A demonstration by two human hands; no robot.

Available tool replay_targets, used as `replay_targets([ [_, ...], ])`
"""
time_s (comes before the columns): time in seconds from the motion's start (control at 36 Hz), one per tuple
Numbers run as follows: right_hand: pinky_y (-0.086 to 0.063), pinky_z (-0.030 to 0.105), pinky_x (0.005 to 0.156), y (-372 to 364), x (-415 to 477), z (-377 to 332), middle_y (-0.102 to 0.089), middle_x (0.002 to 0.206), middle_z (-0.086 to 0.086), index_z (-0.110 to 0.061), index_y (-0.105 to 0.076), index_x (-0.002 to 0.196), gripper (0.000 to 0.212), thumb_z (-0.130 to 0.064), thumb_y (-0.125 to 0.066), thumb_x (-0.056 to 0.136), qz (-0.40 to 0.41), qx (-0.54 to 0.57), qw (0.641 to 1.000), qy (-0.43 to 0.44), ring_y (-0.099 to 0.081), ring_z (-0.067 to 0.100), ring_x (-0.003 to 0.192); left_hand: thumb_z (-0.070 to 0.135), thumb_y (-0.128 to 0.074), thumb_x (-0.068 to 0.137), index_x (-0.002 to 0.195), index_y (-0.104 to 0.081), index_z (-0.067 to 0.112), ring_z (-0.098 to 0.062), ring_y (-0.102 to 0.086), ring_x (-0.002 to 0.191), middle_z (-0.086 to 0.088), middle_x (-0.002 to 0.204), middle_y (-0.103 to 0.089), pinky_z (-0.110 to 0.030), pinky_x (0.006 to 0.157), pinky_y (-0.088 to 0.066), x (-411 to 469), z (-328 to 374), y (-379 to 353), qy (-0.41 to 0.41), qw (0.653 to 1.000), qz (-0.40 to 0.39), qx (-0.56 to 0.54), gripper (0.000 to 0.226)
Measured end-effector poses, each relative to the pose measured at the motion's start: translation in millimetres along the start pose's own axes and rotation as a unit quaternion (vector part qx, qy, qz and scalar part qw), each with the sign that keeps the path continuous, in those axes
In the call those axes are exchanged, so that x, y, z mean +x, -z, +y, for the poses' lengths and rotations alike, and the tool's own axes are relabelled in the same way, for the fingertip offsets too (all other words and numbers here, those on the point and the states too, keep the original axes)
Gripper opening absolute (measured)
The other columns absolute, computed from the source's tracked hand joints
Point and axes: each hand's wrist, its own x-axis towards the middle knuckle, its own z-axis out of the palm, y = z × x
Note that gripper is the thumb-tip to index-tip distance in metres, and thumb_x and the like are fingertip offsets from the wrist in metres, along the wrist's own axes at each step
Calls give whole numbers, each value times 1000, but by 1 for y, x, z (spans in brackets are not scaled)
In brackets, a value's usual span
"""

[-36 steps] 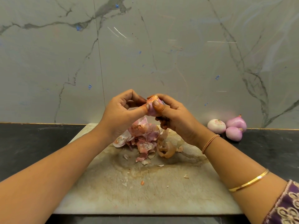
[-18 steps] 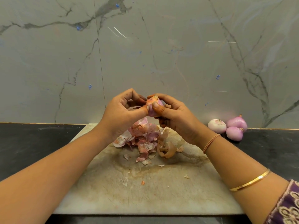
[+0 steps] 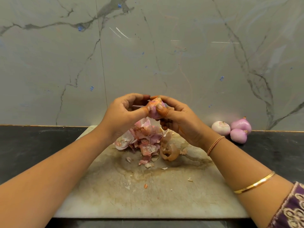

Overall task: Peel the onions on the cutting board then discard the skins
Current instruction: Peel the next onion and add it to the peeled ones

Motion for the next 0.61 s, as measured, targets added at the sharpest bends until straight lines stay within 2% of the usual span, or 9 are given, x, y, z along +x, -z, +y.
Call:
replay_targets([
  [0.19,-48,25,66,2,0,-3,-64,99,4,-23,-62,118,42,-30,-61,77,-21,38,999,2,-54,11,72,-7,-60,86,101,-68,11,-13,-70,86,-6,96,-72,-18,70,-55,2,0,1,9,1000,21,-21,25],
  [0.33,-53,26,72,2,0,-2,-60,106,6,-29,-62,114,29,-17,-62,88,-20,15,1000,6,-55,16,75,-11,-48,88,84,-68,14,-8,-70,73,-3,82,-70,-17,65,-54,1,-4,0,9,997,69,24,32],
  [0.42,-54,27,75,2,1,-1,-56,111,6,-33,-61,113,32,-10,-61,91,-3,-7,1000,17,-56,18,80,-5,-49,90,76,-67,14,-15,-70,74,-4,79,-70,-26,71,-58,3,-6,3,10,994,104,32,29],
  [0.47,-51,27,75,3,1,-1,-54,112,5,-34,-60,113,34,-7,-60,92,8,-14,1000,23,-56,17,82,3,-56,91,81,-67,15,-21,-70,82,-6,85,-70,-31,73,-59,2,-5,2,4,995,92,25,19],
  [0.53,-50,27,75,3,2,-1,-52,112,3,-31,-57,116,37,-4,-60,91,15,-15,1000,20,-55,16,83,20,-70,83,88,-66,21,-21,-70,86,-3,93,-70,-33,73,-58,0,-3,0,-6,998,64,27,6],
  [0.58,-49,27,74,3,2,-2,-52,112,2,-27,-54,121,40,-1,-60,90,17,-19,1000,14,-55,14,85,36,-74,69,93,-65,26,-16,-70,86,3,98,-69,-34,74,-58,-1,-4,-2,-7,998,45,45,27],
  [0.61,-49,26,74,3,2,-2,-53,113,2,-26,-53,123,42,-1,-60,90,18,-28,999,14,-55,14,85,37,-74,68,94,-65,27,-14,-70,86,4,99,-69,-35,75,-58,-2,-4,-4,-10,998,41,50,29],
])
